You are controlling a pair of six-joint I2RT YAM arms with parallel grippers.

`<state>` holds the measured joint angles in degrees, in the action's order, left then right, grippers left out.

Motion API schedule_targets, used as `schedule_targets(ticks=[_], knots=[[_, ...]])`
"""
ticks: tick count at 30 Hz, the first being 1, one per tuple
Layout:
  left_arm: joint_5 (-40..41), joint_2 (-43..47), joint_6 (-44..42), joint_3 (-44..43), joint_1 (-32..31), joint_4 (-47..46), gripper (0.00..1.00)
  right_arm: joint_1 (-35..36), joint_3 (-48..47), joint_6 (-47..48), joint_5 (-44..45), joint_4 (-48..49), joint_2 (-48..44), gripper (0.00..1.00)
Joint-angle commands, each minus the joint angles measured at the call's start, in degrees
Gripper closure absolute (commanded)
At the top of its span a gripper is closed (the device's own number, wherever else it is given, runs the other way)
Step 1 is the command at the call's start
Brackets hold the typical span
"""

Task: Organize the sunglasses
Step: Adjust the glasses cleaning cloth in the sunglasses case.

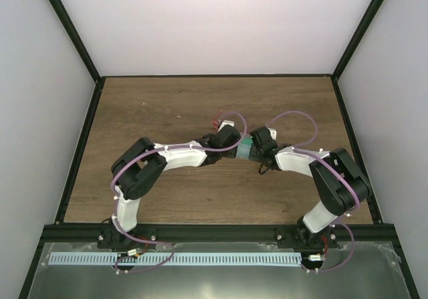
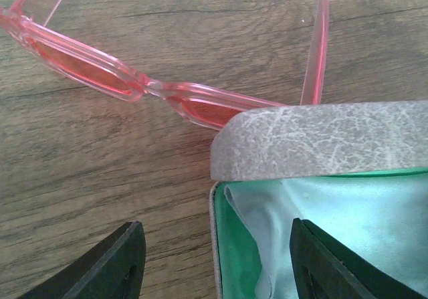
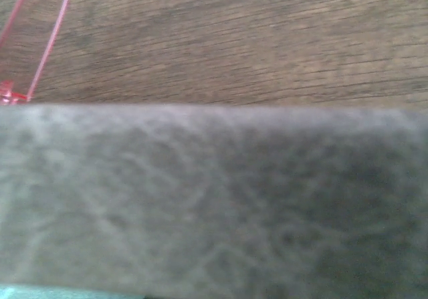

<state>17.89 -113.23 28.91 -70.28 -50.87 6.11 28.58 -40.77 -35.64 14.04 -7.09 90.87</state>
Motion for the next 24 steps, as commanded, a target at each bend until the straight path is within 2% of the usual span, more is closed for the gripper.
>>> schedule_targets(ticks=[1,10,16,24], knots=[[1.92,1.57,-0.08,0.65,0.16,0.22,0.39,-0.62,-0.9,-2.33,4.67,-2.63,-0.8,0.99],[3.17,-1.46,-0.99,-2.37,-0.27,2.16,0.39,-0.63,1.15,-1.61,2.49,-0.35,-6.23,0.99],[5.71,-3.8,-1.48,-3.11,-0.28,3.32,0.39,-0.63,1.15,-0.89,0.85,0.17,-6.88,0.99],[4.59,-6.86,-2.05,-4.66,-0.08,4.18,0.39,-0.62,2.06,-0.29,-1.73,2.21,-7.1,0.99]])
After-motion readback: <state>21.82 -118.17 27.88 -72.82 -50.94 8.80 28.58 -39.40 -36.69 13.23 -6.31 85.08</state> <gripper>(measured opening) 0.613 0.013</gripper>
